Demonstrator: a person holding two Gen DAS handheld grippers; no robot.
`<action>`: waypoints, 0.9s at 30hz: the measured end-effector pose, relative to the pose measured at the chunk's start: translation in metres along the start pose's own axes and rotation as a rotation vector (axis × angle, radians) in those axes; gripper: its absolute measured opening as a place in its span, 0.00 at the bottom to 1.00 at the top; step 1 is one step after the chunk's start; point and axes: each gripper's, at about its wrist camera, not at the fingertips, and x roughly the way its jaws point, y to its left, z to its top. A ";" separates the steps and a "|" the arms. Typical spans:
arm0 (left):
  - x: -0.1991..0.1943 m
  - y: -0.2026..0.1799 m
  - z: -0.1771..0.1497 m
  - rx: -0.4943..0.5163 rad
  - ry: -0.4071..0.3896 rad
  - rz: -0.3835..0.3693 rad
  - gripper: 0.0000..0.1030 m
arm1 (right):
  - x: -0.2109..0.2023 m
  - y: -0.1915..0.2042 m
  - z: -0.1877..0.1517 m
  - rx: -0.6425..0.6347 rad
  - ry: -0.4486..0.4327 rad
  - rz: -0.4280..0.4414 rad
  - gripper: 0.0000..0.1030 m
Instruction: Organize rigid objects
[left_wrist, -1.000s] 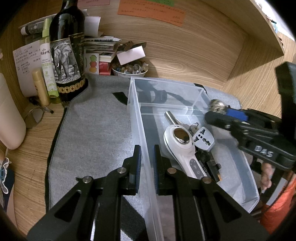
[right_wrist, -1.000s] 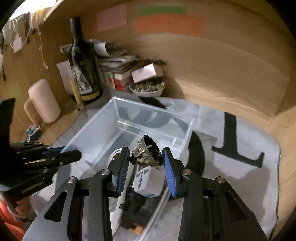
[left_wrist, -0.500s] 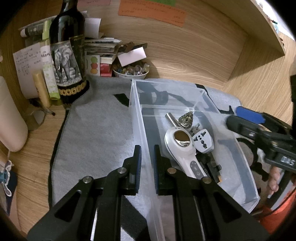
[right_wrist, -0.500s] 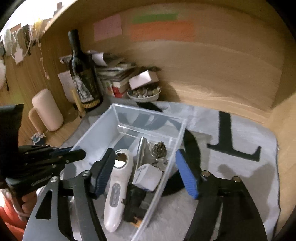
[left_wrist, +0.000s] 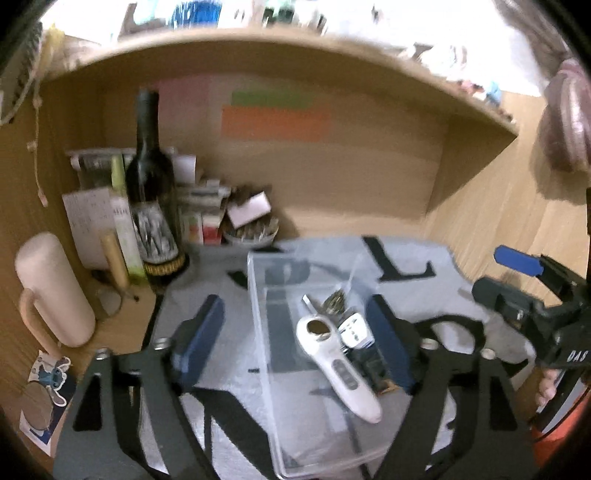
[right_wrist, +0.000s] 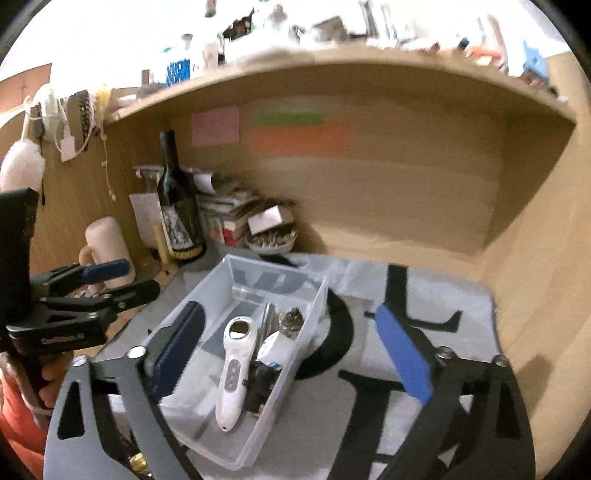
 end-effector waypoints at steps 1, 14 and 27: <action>-0.005 -0.002 0.001 0.001 -0.016 -0.002 0.86 | -0.005 0.001 0.000 0.000 -0.015 -0.008 1.00; -0.062 -0.028 0.005 0.043 -0.195 0.025 0.99 | -0.060 0.001 -0.006 0.010 -0.134 -0.058 1.00; -0.070 -0.034 0.005 0.057 -0.230 0.013 0.99 | -0.078 0.000 -0.009 0.007 -0.176 -0.088 1.00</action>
